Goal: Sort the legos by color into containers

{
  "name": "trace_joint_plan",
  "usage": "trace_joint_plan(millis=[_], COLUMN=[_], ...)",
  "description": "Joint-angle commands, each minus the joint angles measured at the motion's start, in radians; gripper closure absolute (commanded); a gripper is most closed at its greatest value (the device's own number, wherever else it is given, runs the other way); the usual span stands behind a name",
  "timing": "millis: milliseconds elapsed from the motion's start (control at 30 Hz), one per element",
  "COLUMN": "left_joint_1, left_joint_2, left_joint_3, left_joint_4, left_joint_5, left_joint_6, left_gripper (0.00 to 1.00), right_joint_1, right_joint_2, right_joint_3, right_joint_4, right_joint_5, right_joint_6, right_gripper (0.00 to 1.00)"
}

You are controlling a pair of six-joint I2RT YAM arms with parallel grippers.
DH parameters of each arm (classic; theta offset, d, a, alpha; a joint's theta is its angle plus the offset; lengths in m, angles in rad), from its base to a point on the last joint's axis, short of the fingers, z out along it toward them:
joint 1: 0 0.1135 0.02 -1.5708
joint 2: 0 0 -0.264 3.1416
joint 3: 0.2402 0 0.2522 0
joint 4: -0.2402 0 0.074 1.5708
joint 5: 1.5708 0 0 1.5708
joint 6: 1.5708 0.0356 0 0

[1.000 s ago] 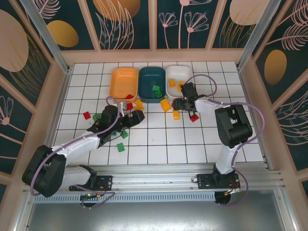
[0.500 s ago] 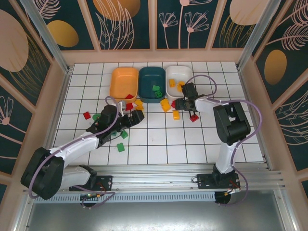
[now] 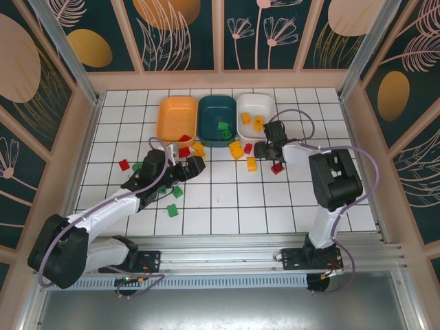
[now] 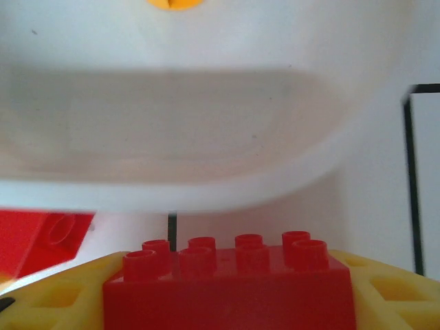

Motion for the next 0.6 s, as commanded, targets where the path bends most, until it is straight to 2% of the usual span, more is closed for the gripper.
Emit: trace_joint_plan(millis=[0,67,167,233,333,433,567], left_joint_1=[0.011,0.047,0.203,0.337,0.466,0.516,0.518], left_joint_2=[-0.067,-0.102,-0.170,-0.195,-0.211,-0.217,-0.211], left_joint_3=[0.082,0.097,0.049,-0.006,-0.079,-0.142,-0.137], left_joint_4=[-0.106,-0.157,-0.172,-0.170,-0.169,-0.141,-0.199], left_joint_5=[-0.072,-0.116,-0.106,-0.047,0.027,0.098,0.145], left_joint_6=[0.072,0.077,0.019,-0.046,-0.127,-0.176,-0.141], left_gripper=[0.01,0.01,0.01,0.01,0.02,0.02,0.02], right_joint_1=[0.010,0.030,0.121,0.224,0.326,0.405,0.440], right_joint_2=[-0.122,-0.166,-0.190,-0.138,-0.003,0.158,0.402], right_joint_3=[-0.010,-0.002,0.034,0.116,0.281,0.482,0.781], right_joint_4=[-0.019,-0.037,-0.022,-0.024,-0.009,-0.011,-0.069], right_joint_5=[0.016,-0.027,-0.070,-0.047,-0.093,-0.098,-0.102], right_joint_6=[0.028,0.049,0.097,0.107,0.113,0.086,0.066], right_gripper=[0.47,0.47,0.47,0.48,0.48,0.48,0.48])
